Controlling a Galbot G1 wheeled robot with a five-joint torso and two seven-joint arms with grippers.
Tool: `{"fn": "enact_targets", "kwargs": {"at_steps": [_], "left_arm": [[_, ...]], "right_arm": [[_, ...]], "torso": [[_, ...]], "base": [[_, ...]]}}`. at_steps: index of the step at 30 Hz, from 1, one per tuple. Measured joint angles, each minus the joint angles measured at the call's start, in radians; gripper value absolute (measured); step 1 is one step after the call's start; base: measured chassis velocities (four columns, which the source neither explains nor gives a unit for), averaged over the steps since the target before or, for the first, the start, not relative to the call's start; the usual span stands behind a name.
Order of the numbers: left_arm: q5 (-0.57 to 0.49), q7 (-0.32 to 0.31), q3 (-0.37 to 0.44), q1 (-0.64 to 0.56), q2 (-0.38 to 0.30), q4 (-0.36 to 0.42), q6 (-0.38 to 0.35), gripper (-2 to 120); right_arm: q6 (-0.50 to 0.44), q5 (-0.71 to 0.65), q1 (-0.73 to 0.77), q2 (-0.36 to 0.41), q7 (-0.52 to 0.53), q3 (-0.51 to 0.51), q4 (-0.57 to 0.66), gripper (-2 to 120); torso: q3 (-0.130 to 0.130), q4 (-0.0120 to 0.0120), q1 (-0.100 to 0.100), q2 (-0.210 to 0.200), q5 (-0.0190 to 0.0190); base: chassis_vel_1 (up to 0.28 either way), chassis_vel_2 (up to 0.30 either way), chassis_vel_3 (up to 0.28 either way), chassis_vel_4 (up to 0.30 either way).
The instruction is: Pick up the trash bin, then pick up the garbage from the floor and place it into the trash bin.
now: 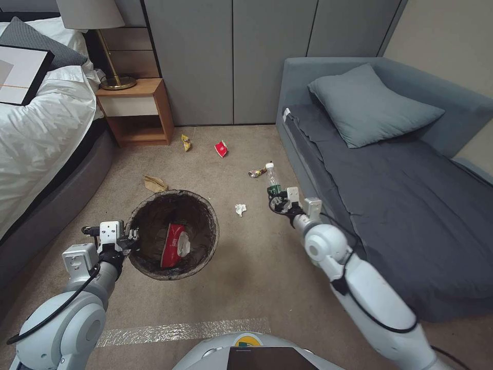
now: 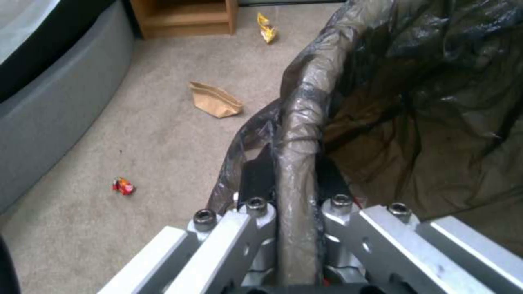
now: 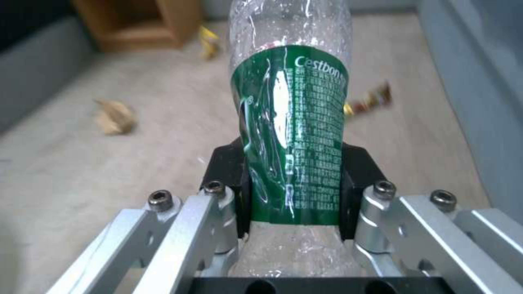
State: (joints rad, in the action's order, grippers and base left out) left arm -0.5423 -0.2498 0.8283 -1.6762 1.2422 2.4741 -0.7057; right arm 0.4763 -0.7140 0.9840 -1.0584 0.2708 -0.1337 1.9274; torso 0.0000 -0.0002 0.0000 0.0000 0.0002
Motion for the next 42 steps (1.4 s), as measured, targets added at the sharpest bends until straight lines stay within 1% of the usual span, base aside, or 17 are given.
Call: {"fn": "enact_targets", "kwargs": {"at_steps": [1,4,5,8,15,17,18,21,22,23,25,26,29,30,34,35,42], "left_arm": [[0.000,0.000,-0.001,0.000,-0.002,0.000,0.000,3],[0.001,-0.001,-0.003,-0.002,-0.007,0.000,-0.001,3],[0.001,-0.001,-0.003,-0.002,-0.007,0.000,-0.001,3],[0.001,-0.003,-0.007,-0.002,-0.010,-0.002,-0.002,3],[0.001,-0.006,-0.015,-0.002,-0.013,-0.002,-0.004,3],[0.003,-0.008,-0.021,0.000,-0.012,-0.004,-0.004,3],[0.003,-0.008,-0.021,0.000,-0.012,-0.004,-0.004,3],[0.007,-0.009,-0.026,0.001,-0.009,-0.006,-0.005,3],[0.007,-0.009,-0.026,0.001,-0.009,-0.006,-0.005,3],[0.007,-0.009,-0.026,0.000,-0.008,-0.006,-0.005,3],[0.008,-0.009,-0.026,-0.001,-0.008,-0.005,-0.005,3],[0.008,-0.009,-0.026,-0.001,-0.008,-0.005,-0.005,3],[0.009,-0.009,-0.026,-0.001,-0.008,-0.003,-0.005,3],[0.009,-0.009,-0.026,-0.001,-0.008,-0.003,-0.005,3],[0.011,-0.009,-0.027,0.000,-0.006,-0.002,-0.005,3],[0.011,-0.009,-0.027,0.000,-0.006,-0.002,-0.005,3],[0.014,-0.009,-0.029,0.001,-0.002,-0.002,-0.005,3]], "right_arm": [[0.006,-0.024,-0.001,0.037,-0.021,-0.004,0.050,26],[0.017,-0.087,-0.007,0.099,-0.064,-0.016,0.169,26],[0.017,-0.087,-0.007,0.099,-0.064,-0.016,0.169,26],[0.021,-0.130,-0.017,0.134,-0.106,-0.022,0.260,26],[0.025,-0.163,-0.039,0.154,-0.137,0.003,0.323,26],[0.035,-0.183,-0.071,0.159,-0.138,0.067,0.355,26],[0.035,-0.183,-0.071,0.159,-0.138,0.067,0.355,26],[0.045,-0.188,-0.140,0.162,-0.133,0.207,0.380,26],[0.045,-0.188,-0.140,0.162,-0.133,0.207,0.380,26],[0.047,-0.190,-0.163,0.162,-0.128,0.248,0.386,26],[0.052,-0.194,-0.191,0.161,-0.122,0.298,0.393,26],[0.052,-0.194,-0.191,0.161,-0.122,0.298,0.393,26],[0.063,-0.208,-0.242,0.161,-0.109,0.372,0.411,26],[0.063,-0.208,-0.242,0.161,-0.109,0.372,0.411,26],[0.074,-0.220,-0.295,0.167,-0.099,0.445,0.421,26],[0.074,-0.220,-0.295,0.167,-0.099,0.445,0.421,26],[0.089,-0.224,-0.320,0.164,-0.070,0.535,0.414,26]], "torso": [[0.000,0.0000,0.000,0.000,0.0000],[0.000,0.0003,0.000,0.000,-0.0001],[0.000,0.0003,0.000,0.000,-0.0001],[0.000,0.0002,0.000,0.000,-0.0002],[0.000,0.0001,0.000,0.000,-0.0001],[0.000,0.0001,0.000,0.000,0.0000],[0.000,0.0001,0.000,0.000,0.0000],[0.000,0.0002,0.000,0.000,-0.0002],[0.000,0.0002,0.000,0.000,-0.0002],[0.000,0.0003,0.000,0.000,-0.0003],[0.000,0.0003,0.000,0.000,-0.0003],[0.000,0.0003,0.000,0.000,-0.0003],[0.000,0.0003,0.000,0.000,-0.0003],[0.000,0.0003,0.000,0.000,-0.0003],[0.000,0.0002,0.000,0.000,-0.0003],[0.000,0.0002,0.000,0.000,-0.0003],[0.000,0.0002,0.000,0.000,-0.0003]], "base": [[0.000,0.000,0.000,0.000],[0.000,0.000,0.000,0.000],[0.000,0.000,0.000,0.000],[0.000,0.000,0.000,0.000],[0.000,0.000,0.000,0.000],[0.000,0.000,0.000,0.000],[0.000,0.000,0.000,0.000],[0.000,0.000,0.000,0.000],[0.000,0.000,0.000,0.000],[0.000,0.000,0.000,0.000],[0.000,0.000,0.000,0.000],[0.000,0.000,0.000,0.000],[0.000,0.000,0.000,0.000],[0.000,0.000,0.000,0.000],[0.000,0.000,0.000,0.000],[0.000,0.000,0.000,0.000],[0.000,0.000,0.000,0.000]]}}
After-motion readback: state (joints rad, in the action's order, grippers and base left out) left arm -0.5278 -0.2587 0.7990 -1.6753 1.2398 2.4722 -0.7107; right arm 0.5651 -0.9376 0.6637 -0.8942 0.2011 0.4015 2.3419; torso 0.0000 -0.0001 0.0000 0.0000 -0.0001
